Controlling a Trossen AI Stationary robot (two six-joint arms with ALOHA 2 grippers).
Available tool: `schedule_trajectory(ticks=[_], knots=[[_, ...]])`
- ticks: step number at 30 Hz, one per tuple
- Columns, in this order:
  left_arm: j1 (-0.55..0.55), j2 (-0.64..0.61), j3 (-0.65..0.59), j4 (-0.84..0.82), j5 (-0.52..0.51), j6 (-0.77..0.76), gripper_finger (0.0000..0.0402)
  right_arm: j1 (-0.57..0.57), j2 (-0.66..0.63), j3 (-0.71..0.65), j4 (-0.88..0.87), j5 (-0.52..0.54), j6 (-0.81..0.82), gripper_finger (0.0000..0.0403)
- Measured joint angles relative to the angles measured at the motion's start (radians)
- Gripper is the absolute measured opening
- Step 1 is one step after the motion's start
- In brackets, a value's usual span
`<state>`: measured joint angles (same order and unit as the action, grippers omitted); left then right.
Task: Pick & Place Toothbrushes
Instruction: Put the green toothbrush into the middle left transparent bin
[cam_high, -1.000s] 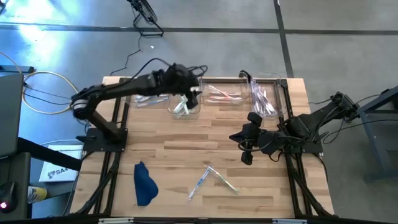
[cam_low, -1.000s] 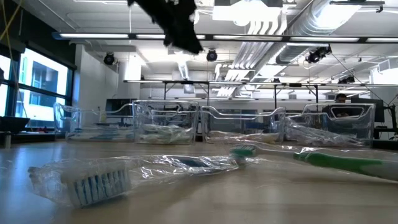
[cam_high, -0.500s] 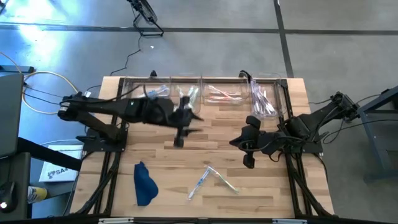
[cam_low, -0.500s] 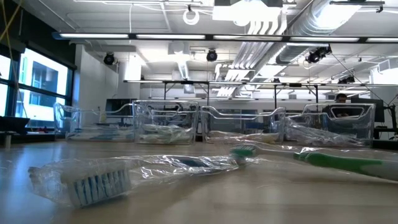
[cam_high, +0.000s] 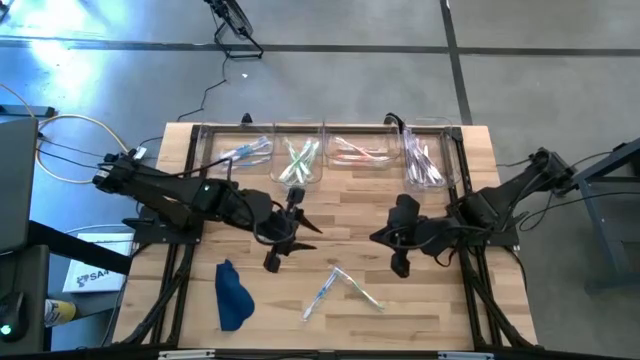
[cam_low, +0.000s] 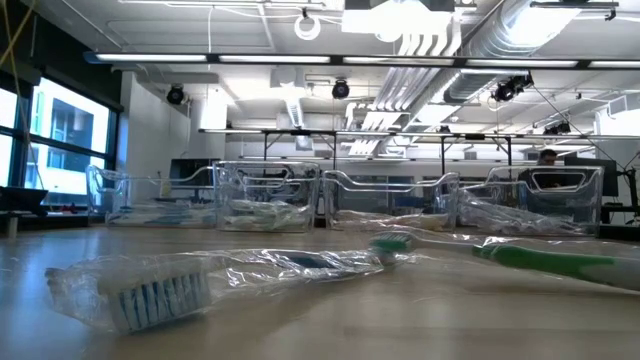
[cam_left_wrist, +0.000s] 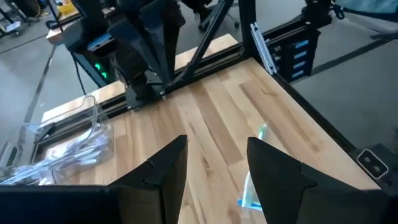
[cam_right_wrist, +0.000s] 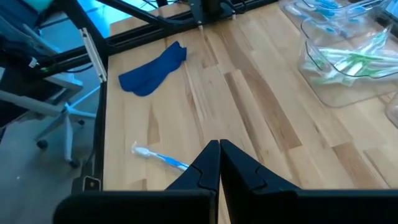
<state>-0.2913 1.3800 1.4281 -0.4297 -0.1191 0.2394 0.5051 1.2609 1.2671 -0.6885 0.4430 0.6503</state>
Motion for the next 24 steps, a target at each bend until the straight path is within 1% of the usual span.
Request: schedule_trajectory(ticks=[3, 8, 11, 13, 18, 21, 24], knots=[[0.002, 0.0, 0.0, 0.002, -0.001, 0.0, 0.0161, -0.001, 0.019, 0.0, 0.016, -0.001, 0.006, 0.0003], [0.003, 0.0, 0.0, 0.008, -0.053, 0.013, 0.0161, -0.001, 0.075, 0.0, 0.042, -0.009, 0.001, 0.0003], [0.002, 0.0, 0.0, 0.015, -0.053, 0.007, 0.0161, -0.001, 0.113, 0.0, 0.042, -0.009, 0.005, 0.0003], [0.002, 0.0, 0.0, 0.02, -0.053, 0.031, 0.0161, -0.001, 0.138, 0.0, 0.042, -0.016, 0.031, 0.0003], [-0.028, 0.0, 0.0, 0.045, -0.052, 0.129, 0.0161, -0.001, 0.185, 0.0, 0.047, -0.058, 0.078, 0.0003], [-0.049, 0.0, 0.0, 0.045, -0.048, 0.141, 0.0161, -0.001, 0.205, 0.0, 0.051, -0.105, 0.1, 0.0003], [-0.051, 0.0, 0.0, 0.05, -0.048, 0.141, 0.0161, -0.001, 0.218, 0.0, 0.051, -0.175, 0.126, 0.0003]])
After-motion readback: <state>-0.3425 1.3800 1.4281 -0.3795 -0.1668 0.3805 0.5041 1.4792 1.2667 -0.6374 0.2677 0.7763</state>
